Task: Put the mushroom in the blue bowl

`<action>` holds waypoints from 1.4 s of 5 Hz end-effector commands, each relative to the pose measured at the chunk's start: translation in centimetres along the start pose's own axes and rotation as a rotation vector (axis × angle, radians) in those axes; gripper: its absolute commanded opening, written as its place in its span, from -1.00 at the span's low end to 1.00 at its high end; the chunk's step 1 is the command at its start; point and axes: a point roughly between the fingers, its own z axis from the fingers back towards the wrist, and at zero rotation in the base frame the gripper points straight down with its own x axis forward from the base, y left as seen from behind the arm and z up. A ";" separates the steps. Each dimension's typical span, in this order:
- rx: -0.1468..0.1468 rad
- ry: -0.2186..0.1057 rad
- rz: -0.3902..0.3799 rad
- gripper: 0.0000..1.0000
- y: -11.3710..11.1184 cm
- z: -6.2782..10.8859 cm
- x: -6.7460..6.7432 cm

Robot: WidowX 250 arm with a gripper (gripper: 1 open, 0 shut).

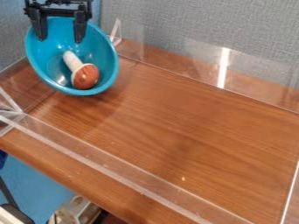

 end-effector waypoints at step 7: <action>0.008 -0.077 -0.025 1.00 -2.9 3.7 -0.3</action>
